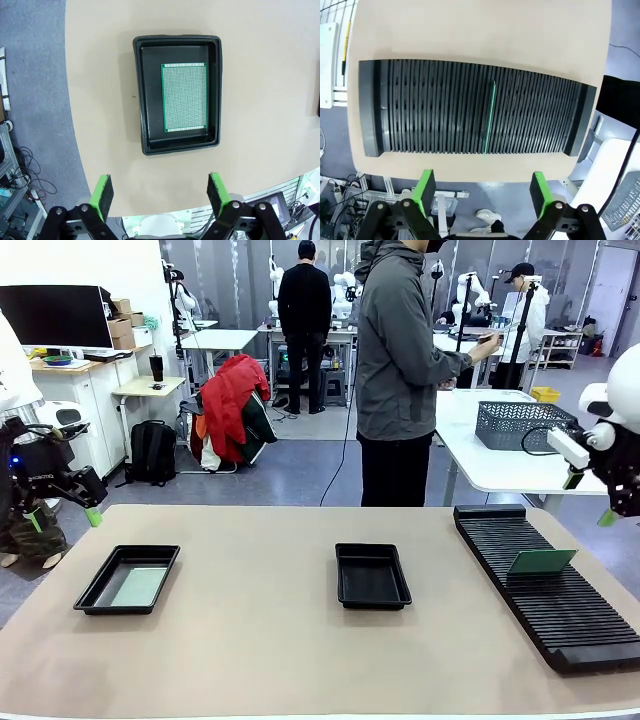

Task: Inspect and transfer BCBs to ESD trays.
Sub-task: Pick up the Blank PCB from the PCB Rack and place it in the right ESD tray.

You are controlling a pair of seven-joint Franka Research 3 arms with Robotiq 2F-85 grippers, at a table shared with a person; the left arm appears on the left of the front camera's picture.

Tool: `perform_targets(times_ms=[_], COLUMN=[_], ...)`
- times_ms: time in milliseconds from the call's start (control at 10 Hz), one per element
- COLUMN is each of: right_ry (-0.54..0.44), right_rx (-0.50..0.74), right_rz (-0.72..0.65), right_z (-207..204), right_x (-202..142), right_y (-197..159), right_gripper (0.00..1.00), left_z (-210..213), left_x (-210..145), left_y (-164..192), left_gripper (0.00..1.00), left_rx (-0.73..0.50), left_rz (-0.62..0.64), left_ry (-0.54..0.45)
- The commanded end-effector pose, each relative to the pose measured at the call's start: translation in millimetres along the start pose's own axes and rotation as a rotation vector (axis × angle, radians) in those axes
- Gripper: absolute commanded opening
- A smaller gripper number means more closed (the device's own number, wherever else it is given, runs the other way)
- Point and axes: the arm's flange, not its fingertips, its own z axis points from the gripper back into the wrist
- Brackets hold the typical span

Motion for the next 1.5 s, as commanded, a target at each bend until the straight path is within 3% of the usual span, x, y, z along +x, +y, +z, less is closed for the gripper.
perform_targets(times_ms=[0,1400], right_ry=[-0.029,-0.103], right_rx=[-0.026,-0.019], right_rz=[0.008,-0.052], right_z=[-29,-148], right_x=[-8,-35], right_y=[1,-4], right_gripper=[1.0,1.0], left_z=[-1,-1], left_x=[0,0], left_y=[0,0], left_gripper=[1.0,1.0], left_rx=[0.001,0.001], left_rz=[0.003,0.003], left_ry=[-0.009,-0.009])
